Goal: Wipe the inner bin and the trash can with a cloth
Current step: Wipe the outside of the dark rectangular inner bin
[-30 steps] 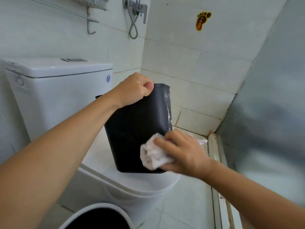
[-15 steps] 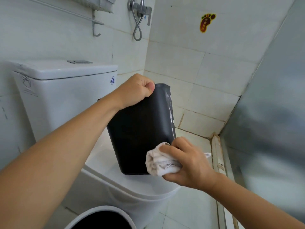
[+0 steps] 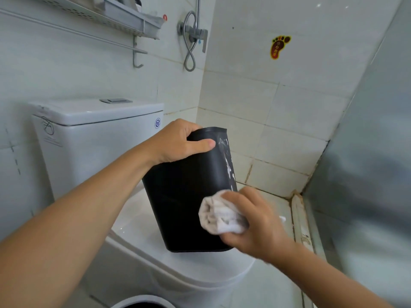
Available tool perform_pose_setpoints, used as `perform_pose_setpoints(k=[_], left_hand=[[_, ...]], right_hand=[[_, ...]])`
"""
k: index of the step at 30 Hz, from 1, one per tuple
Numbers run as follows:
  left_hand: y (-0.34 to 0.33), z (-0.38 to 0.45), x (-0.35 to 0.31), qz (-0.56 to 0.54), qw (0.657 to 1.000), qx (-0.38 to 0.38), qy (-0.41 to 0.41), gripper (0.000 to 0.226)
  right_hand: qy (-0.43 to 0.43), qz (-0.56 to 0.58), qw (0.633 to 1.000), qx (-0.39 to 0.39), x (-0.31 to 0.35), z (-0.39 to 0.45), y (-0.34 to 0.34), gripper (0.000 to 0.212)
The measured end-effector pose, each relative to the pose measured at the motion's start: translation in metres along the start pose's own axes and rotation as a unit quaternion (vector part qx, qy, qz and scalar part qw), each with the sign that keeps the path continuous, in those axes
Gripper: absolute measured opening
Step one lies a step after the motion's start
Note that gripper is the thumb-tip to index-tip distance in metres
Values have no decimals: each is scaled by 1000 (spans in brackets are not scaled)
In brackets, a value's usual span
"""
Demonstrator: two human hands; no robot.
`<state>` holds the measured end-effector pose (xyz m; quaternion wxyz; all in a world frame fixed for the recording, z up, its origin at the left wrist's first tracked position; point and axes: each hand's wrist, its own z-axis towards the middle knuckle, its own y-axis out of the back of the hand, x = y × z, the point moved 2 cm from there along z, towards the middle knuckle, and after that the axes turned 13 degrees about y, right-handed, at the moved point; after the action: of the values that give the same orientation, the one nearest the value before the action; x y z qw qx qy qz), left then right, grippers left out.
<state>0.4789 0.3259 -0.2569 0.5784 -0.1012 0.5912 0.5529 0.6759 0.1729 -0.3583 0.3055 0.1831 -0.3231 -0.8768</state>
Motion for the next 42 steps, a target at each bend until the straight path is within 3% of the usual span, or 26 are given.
perform_pose_setpoints(k=[5, 9, 13, 16, 19, 25, 30, 35, 38, 42], left_hand=[[-5, 2, -5, 23, 999, -30, 6, 16], [-2, 0, -5, 22, 998, -57, 20, 17], [3, -1, 0, 31, 994, -95, 42, 30], [11, -4, 5, 28, 991, -111, 63, 51], [12, -3, 6, 41, 991, -109, 58, 49], [12, -2, 7, 31, 993, -100, 49, 38], [14, -4, 10, -7, 997, -72, 34, 17], [14, -3, 9, -35, 999, -22, 23, 28], [22, -6, 7, -30, 1000, 4, -2, 16], [33, -13, -3, -4, 998, 63, -10, 13]], right_hand=[[41, -33, 997, 49, 6, -7, 8, 57], [-1, -54, 999, -1, -10, 47, 24, 56], [2, -34, 999, 8, -15, 56, 18, 53], [41, -9, 997, 72, -1, 11, 1, 55], [87, -18, 988, 125, 14, -25, -12, 49], [33, -18, 999, 10, -7, 15, -2, 53], [-43, 25, 995, -88, -19, 53, -2, 52], [-25, 43, 998, -43, -1, 22, -2, 52], [-18, 38, 999, -10, 10, 6, 5, 51], [-168, 67, 975, -131, 4, 28, 27, 37]])
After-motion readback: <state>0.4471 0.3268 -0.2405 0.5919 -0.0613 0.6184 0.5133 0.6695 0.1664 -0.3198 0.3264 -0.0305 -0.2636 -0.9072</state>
